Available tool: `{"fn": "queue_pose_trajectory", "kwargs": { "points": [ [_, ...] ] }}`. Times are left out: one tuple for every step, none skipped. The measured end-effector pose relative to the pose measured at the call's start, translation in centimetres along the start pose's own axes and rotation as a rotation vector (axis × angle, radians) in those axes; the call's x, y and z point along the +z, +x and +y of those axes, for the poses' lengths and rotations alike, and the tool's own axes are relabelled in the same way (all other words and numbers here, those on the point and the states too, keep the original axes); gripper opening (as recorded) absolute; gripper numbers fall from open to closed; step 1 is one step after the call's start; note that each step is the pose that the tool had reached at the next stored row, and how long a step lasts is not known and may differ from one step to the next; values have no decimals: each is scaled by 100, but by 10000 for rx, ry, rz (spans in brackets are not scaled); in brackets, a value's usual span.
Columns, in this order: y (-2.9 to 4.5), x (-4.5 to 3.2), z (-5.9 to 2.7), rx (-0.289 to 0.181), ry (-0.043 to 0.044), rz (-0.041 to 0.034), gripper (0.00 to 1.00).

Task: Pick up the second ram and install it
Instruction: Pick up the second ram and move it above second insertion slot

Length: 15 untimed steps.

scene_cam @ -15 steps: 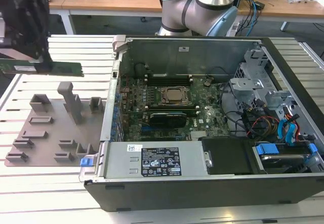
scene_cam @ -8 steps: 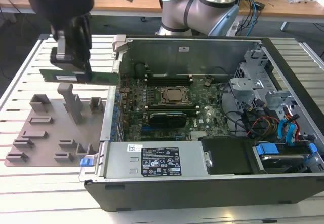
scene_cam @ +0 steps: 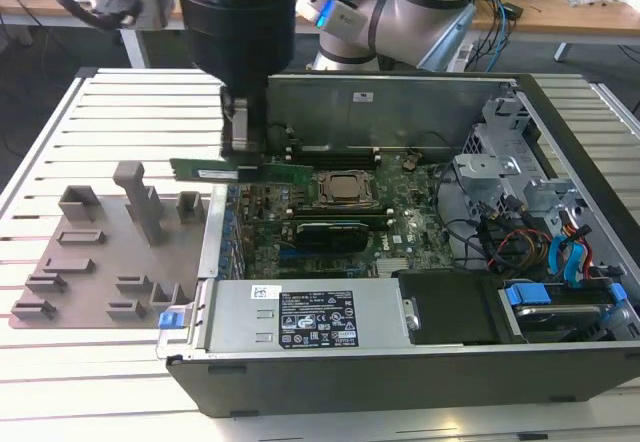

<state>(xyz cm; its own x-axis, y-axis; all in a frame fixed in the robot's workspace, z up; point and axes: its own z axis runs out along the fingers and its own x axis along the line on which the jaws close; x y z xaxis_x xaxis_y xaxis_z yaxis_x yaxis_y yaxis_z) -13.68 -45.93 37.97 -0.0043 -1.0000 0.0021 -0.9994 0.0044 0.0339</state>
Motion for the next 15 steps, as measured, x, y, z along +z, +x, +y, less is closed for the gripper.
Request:
{"fn": "queue_pose_trajectory", "kwargs": {
  "points": [
    [-14,47,-128,-2,-15,-2,14],
    [-26,67,-212,1,-30,0,14],
    [-41,66,-341,-1,-40,-8,14],
    [-56,69,-441,-1,-75,-8,14],
    [-73,78,-520,0,-115,-6,14],
    [-93,90,-600,-1,-148,-8,14],
    [-111,100,-659,-1,-169,-8,14],
    [-134,113,-726,0,-195,-7,14],
    [-160,130,-787,-2,-215,-7,14],
    [-195,154,-859,-1,-237,-8,14],
    [-252,192,-950,-2,-261,-9,14],
    [-337,247,-1060,-1,-279,-8,14],
    [-384,275,-1116,-1,-284,-6,14],
    [-461,323,-1207,-1,-289,-6,14],
    [-511,364,-1269,-1,-289,-8,14]
  ]
}}
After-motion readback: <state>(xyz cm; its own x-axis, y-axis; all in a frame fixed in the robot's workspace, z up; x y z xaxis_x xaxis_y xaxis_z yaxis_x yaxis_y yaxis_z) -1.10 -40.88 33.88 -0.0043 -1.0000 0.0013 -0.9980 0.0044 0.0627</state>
